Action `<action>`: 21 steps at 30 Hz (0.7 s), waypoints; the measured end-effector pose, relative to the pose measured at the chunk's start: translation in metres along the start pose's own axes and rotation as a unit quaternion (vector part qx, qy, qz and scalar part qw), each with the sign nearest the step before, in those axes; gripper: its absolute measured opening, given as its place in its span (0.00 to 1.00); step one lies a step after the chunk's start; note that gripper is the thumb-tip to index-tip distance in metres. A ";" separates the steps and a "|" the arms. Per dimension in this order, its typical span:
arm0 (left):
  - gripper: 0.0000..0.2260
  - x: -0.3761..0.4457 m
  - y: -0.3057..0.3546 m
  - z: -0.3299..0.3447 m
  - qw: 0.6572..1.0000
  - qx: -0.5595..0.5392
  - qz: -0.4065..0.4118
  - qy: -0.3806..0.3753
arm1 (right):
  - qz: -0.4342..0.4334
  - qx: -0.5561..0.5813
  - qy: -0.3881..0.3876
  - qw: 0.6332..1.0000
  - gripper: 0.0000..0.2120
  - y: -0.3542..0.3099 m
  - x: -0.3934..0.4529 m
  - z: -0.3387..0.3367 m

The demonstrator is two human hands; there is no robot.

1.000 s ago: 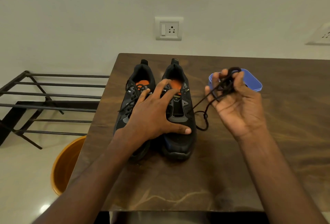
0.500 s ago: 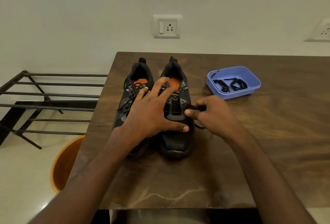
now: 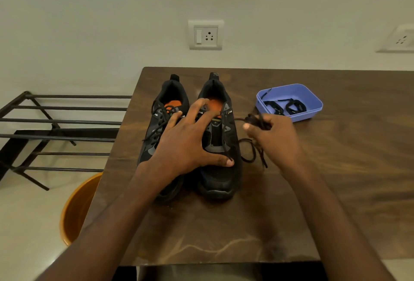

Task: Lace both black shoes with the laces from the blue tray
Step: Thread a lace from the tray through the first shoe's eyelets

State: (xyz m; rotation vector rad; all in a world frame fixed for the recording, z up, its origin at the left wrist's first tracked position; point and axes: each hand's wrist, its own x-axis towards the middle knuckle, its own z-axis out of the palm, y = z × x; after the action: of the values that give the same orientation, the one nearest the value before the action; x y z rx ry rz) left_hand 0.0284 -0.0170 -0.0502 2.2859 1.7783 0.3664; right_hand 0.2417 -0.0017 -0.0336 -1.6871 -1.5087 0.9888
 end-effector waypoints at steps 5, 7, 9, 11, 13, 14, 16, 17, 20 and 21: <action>0.53 0.001 -0.001 0.001 1.000 0.002 0.003 0.005 | 0.057 -0.179 -0.135 0.973 0.14 0.005 0.005 0.002; 0.53 0.000 -0.001 0.002 1.000 0.001 0.003 0.004 | 0.077 -0.182 -0.180 0.964 0.23 0.007 0.006 0.001; 0.53 0.000 -0.001 0.002 1.000 0.000 0.004 0.007 | 0.040 -0.222 -0.199 0.954 0.34 0.010 0.007 0.002; 0.53 0.000 0.000 0.003 1.000 0.000 0.006 0.008 | -0.001 -0.263 -0.192 0.945 0.39 0.015 0.010 0.006; 0.53 0.001 -0.001 0.002 1.000 0.000 0.005 0.007 | -0.015 -0.278 -0.178 0.944 0.35 0.021 0.013 0.006; 0.54 0.001 -0.001 0.002 1.000 0.000 0.003 0.005 | -0.017 -0.288 -0.171 0.942 0.31 0.023 0.014 0.005; 0.53 0.000 0.000 0.001 1.000 0.003 0.000 0.000 | 0.011 -0.291 -0.149 0.945 0.23 0.028 0.015 0.002; 0.53 0.000 0.000 0.000 1.000 0.003 -0.001 0.001 | 0.038 -0.281 -0.130 0.950 0.19 0.030 0.015 0.000; 0.53 -0.002 0.003 -0.001 1.000 0.007 0.001 0.006 | 0.085 -0.282 -0.055 0.954 0.06 0.039 0.015 -0.006; 0.53 -0.002 0.003 -0.001 1.000 0.007 0.002 0.008 | 0.086 -0.291 -0.037 0.952 0.04 0.040 0.015 -0.006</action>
State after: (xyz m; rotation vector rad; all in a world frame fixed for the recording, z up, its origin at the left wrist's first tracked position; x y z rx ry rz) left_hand 0.0302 -0.0196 -0.0480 2.3044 1.7897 0.3756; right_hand 0.2676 0.0085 -0.0665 -2.2400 -1.8511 0.7323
